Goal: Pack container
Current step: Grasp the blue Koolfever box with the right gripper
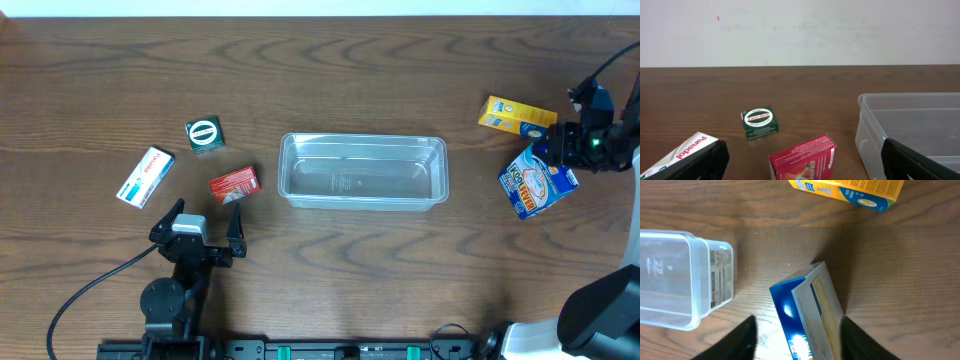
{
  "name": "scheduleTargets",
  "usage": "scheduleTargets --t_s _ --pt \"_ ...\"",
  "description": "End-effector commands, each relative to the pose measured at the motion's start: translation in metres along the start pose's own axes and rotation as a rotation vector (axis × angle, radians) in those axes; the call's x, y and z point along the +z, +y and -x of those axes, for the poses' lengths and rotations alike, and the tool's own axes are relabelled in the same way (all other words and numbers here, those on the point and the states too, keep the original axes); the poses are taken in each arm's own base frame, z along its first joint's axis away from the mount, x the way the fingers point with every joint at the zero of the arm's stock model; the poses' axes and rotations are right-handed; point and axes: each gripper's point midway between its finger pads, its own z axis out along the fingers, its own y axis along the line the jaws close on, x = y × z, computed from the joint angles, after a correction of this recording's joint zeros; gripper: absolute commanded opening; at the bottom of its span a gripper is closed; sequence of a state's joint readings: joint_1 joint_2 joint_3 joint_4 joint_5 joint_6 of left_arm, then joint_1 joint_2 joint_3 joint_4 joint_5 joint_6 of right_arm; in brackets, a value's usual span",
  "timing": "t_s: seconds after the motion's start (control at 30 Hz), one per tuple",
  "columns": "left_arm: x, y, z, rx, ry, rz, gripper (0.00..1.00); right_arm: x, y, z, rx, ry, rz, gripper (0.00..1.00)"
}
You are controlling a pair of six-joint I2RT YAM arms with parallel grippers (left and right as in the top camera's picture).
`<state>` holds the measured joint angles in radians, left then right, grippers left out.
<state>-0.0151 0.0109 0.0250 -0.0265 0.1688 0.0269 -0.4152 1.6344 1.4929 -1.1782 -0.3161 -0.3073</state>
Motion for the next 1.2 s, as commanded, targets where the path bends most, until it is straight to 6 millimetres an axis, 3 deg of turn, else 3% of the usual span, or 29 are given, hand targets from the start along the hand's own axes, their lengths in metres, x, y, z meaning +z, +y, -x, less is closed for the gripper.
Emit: scheduleTargets --t_s 0.0,0.23,0.53,0.93,1.17 --pt "0.001 0.001 -0.016 0.001 0.043 0.002 0.98 -0.006 -0.002 0.005 0.001 -0.022 0.004 0.44" --pt "0.001 0.001 -0.016 0.001 0.043 0.002 0.98 -0.006 -0.005 0.001 0.005 -0.006 -0.019 0.32" --pt "0.001 0.001 -0.016 0.001 0.043 0.002 0.98 -0.006 -0.013 0.0 0.005 0.004 -0.062 0.02" --pt "0.001 0.001 -0.016 0.001 0.043 0.002 0.98 -0.009 -0.014 0.007 0.038 -0.026 -0.067 0.01" --pt "0.001 0.001 -0.016 0.001 0.043 0.002 0.98 -0.041 0.003 0.02 0.032 -0.063 -0.03 0.01"
